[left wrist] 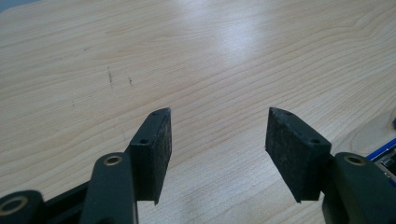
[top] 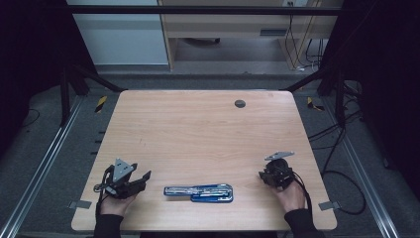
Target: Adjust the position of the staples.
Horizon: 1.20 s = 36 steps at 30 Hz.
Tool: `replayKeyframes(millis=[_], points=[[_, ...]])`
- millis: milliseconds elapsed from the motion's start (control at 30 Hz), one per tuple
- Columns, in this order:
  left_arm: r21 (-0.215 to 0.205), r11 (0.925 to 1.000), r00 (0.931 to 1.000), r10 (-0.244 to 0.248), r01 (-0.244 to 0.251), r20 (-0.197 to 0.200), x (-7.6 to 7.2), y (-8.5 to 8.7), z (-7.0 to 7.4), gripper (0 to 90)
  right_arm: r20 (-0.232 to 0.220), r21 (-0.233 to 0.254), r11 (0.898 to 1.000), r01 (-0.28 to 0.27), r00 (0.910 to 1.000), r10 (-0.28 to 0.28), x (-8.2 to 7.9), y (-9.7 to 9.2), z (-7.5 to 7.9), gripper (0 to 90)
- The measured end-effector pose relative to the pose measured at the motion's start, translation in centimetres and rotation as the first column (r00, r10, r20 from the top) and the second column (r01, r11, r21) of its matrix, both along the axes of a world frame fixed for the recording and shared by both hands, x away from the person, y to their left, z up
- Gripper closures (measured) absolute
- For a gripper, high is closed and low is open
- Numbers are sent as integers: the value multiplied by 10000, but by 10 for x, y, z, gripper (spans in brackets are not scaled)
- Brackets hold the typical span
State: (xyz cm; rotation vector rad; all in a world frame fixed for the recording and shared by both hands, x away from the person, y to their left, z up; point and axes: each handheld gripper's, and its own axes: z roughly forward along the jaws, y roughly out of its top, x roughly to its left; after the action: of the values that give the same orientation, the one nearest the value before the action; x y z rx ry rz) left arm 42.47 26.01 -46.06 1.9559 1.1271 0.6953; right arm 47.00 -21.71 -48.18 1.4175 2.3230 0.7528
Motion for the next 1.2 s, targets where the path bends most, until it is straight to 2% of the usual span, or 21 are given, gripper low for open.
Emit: replayKeyframes(millis=[200,400,467,533,667,767,800,933,1000,1067,1100,1133,1200], points=[[16,10000,10000,-8,8,-20,0,0,0,409,-136,2,10000,-15,9999,15,0,1,-1,773],[15,10000,10000,-9,9,-23,0,0,0,409,-32,-190,9997,-181,9998,180,1,1,-1,777],[16,10000,10000,-19,19,-31,0,0,0,408,-64,-93,9997,-215,9997,215,0,1,1,777],[18,10000,10000,-21,21,-52,0,0,0,409,107,-164,9993,-334,9994,336,-1,0,2,777],[2,10000,10000,-41,41,-76,0,0,0,409,194,117,9983,-568,9982,566,-3,1,6,777],[7,10000,9999,-51,51,-95,1,0,0,409,516,188,9950,-977,9940,967,-3,0,9,777],[19,10000,9999,-53,54,-103,1,0,0,409,501,321,9947,-980,9941,963,-4,0,11,777],[14,10000,9999,-63,63,-123,1,0,0,409,811,310,9890,-1445,9866,1416,-4,-2,14,778],[14,10000,9999,-56,56,-121,1,0,0,409,812,420,9865,-1584,9846,1546,-4,-2,17,778],[17,10000,9999,-65,65,-136,1,0,0,409,1000,518,9808,-1878,9782,1821,-5,-2,19,778],[12,10000,9999,-63,63,-138,1,0,-1,409,1013,633,9796,-1908,9777,1839,-5,-2,20,778],[13,10000,9999,-67,67,-145,1,0,-1,409,1064,571,9762,-2092,9735,2024,-5,-3,21,779],[5,10000,9999,-69,69,-144,1,0,-1,409,1201,741,9692,-2348,9669,2250,-6,-3,24,779]])
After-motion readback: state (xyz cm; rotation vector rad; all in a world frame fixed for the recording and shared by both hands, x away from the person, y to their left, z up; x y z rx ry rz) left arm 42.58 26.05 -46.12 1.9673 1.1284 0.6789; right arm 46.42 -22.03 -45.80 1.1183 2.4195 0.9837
